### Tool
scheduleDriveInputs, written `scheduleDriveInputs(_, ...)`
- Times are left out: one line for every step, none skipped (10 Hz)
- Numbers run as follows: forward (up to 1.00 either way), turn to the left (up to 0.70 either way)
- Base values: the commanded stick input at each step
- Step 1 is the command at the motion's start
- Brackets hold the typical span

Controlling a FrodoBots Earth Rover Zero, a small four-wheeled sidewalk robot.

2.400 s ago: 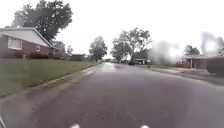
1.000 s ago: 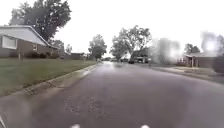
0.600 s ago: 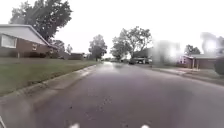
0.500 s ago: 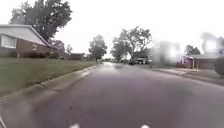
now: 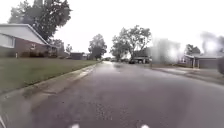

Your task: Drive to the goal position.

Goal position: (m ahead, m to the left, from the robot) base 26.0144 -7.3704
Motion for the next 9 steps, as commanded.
scheduleDriveInputs(0.5,0.0)
scheduleDriveInputs(0.5,0.0)
scheduleDriveInputs(0.5,0.0)
scheduleDriveInputs(0.5,0.0)
scheduleDriveInputs(0.5,0.0)
scheduleDriveInputs(0.5,0.0)
scheduleDriveInputs(0.5,0.0)
scheduleDriveInputs(0.5,0.0)
scheduleDriveInputs(0.5,0.0)
